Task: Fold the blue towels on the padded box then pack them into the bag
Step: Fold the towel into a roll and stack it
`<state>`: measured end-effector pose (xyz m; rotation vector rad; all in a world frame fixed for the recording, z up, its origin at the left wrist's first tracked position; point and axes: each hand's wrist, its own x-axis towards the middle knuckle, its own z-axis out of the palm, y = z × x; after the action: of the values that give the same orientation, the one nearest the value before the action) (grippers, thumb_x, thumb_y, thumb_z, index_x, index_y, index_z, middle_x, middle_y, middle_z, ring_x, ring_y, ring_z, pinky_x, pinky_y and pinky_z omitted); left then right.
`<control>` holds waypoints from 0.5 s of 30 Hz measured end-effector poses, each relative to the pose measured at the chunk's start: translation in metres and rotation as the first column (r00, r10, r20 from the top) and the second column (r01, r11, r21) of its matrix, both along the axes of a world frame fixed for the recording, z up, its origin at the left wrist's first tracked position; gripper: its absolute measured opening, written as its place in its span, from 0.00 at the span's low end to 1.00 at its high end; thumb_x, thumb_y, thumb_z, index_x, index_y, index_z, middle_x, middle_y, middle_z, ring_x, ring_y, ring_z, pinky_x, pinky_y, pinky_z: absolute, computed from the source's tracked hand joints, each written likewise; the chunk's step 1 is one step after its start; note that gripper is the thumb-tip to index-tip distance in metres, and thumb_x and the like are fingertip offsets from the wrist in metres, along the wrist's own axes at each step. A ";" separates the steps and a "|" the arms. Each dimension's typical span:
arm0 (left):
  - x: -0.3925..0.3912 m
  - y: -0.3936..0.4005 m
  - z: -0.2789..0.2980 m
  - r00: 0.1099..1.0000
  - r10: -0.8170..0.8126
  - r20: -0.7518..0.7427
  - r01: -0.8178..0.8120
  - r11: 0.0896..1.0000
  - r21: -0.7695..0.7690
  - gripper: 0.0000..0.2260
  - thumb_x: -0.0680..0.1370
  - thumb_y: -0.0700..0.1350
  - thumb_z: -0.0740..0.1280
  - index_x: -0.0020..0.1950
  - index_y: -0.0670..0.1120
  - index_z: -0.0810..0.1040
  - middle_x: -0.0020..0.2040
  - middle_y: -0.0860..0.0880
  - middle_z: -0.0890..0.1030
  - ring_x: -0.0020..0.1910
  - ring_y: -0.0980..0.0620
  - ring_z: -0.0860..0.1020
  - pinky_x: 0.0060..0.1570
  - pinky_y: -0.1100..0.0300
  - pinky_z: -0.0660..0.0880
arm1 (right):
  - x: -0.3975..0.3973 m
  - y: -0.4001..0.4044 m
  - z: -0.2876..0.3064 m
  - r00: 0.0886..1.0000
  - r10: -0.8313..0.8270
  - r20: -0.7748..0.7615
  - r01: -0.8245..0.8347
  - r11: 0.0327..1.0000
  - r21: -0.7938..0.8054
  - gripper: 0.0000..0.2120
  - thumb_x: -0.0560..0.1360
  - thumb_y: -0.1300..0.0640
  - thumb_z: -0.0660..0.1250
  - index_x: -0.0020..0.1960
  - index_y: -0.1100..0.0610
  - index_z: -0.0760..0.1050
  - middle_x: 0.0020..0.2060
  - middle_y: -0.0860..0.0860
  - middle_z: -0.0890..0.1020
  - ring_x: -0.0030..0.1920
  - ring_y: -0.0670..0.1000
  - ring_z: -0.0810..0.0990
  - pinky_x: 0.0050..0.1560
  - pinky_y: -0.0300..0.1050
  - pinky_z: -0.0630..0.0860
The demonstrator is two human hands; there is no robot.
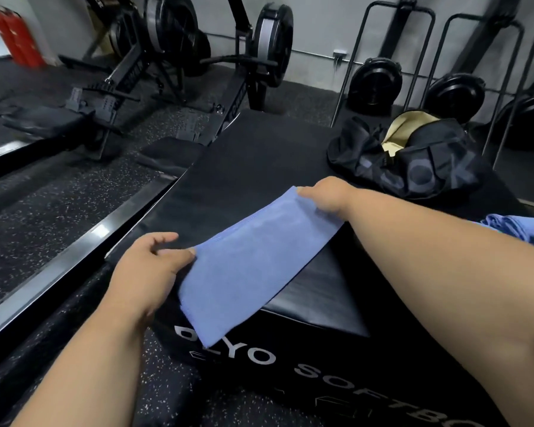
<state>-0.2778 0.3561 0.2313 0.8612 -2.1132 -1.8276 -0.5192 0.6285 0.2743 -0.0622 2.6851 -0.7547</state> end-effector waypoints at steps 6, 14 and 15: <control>-0.011 -0.017 -0.010 0.997 -0.056 0.057 0.056 0.998 -0.014 0.18 0.70 0.42 0.82 0.55 0.55 0.81 0.47 0.53 0.88 0.43 0.50 0.87 0.52 0.48 0.81 | -0.011 -0.009 -0.003 0.997 0.039 0.063 -0.045 0.993 0.108 0.19 0.72 0.38 0.76 0.48 0.54 0.81 0.48 0.48 0.83 0.46 0.51 0.81 0.44 0.47 0.72; -0.011 -0.025 -0.011 0.995 -0.065 0.078 0.071 0.995 -0.073 0.20 0.68 0.46 0.83 0.55 0.60 0.82 0.48 0.56 0.86 0.46 0.51 0.86 0.53 0.48 0.82 | 0.014 0.017 -0.016 0.991 -0.061 -0.117 0.031 0.969 -0.244 0.13 0.73 0.51 0.76 0.41 0.52 0.72 0.33 0.47 0.74 0.34 0.49 0.71 0.34 0.44 0.67; -0.010 -0.023 -0.011 0.996 -0.057 0.067 0.064 0.993 -0.098 0.19 0.70 0.46 0.83 0.55 0.60 0.82 0.49 0.57 0.86 0.47 0.52 0.86 0.53 0.49 0.82 | 0.016 0.021 -0.017 0.987 -0.080 -0.139 0.038 0.959 -0.280 0.13 0.74 0.53 0.76 0.41 0.52 0.72 0.33 0.47 0.73 0.33 0.49 0.70 0.33 0.44 0.65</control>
<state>-0.2882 0.3334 0.2201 0.8510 -2.2729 -1.7270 -0.5036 0.6493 0.2574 -0.1114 2.7095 -1.1853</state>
